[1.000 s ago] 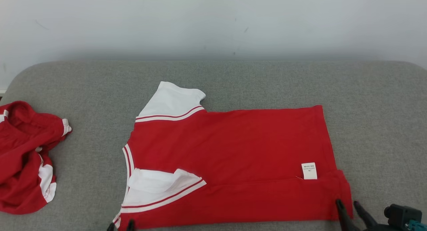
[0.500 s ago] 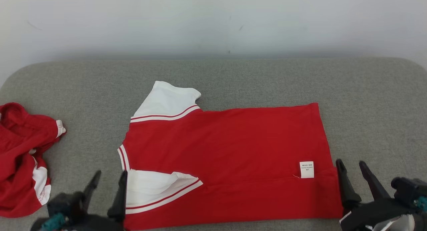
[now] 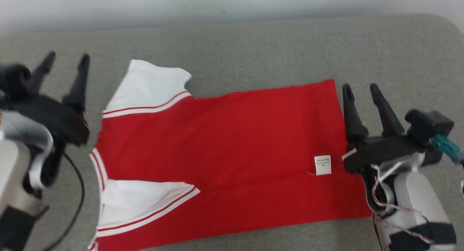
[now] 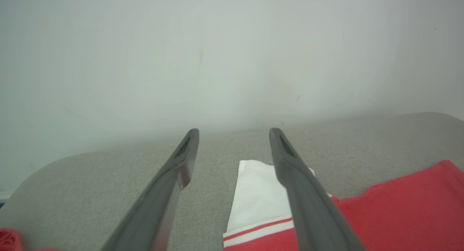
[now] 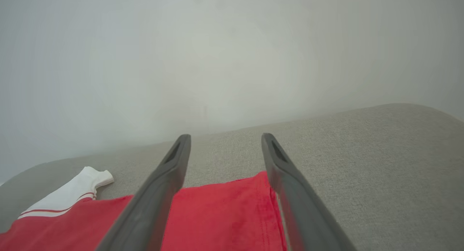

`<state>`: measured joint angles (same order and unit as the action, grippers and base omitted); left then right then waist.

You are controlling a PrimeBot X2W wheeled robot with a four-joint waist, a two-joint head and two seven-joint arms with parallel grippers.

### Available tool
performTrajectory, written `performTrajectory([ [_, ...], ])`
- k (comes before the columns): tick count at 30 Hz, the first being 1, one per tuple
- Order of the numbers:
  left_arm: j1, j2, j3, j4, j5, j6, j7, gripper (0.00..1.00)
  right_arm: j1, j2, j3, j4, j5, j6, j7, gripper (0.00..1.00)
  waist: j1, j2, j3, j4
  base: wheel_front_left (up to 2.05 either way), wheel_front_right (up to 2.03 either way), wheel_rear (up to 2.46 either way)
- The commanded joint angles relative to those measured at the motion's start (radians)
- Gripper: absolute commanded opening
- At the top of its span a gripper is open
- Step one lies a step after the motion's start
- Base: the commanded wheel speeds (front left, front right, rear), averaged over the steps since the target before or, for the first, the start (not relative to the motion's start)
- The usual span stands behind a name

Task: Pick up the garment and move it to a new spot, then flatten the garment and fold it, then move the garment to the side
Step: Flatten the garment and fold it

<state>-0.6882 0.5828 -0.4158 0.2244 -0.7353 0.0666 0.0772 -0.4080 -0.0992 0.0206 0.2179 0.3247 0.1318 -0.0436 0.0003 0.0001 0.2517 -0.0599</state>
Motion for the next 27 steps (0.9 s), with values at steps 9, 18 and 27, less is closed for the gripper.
performTrajectory([
  [9, -0.249, -0.025, -0.048, 0.259, 0.018, -0.067, 0.117, 1.0, -0.191, 0.023, 0.06, 0.16, 0.012, -0.002, -0.093, 1.0, -0.0003, -0.0001, 0.171, -0.16, 0.0, 0.0, 0.0],
  [18, -0.348, -0.034, -0.063, 0.518, 0.02, -0.097, 0.143, 1.0, -0.255, 0.033, 0.111, 0.254, 0.035, -0.002, -0.155, 1.0, -0.0003, -0.0001, 0.204, -0.208, 0.0, 0.0, 0.0],
  [27, -0.386, -0.048, -0.069, 0.673, 0.017, -0.127, 0.108, 1.0, -0.277, 0.033, 0.138, 0.299, 0.044, -0.002, -0.175, 1.0, -0.0003, -0.0001, 0.209, -0.222, 0.0, 0.0, 0.0],
])
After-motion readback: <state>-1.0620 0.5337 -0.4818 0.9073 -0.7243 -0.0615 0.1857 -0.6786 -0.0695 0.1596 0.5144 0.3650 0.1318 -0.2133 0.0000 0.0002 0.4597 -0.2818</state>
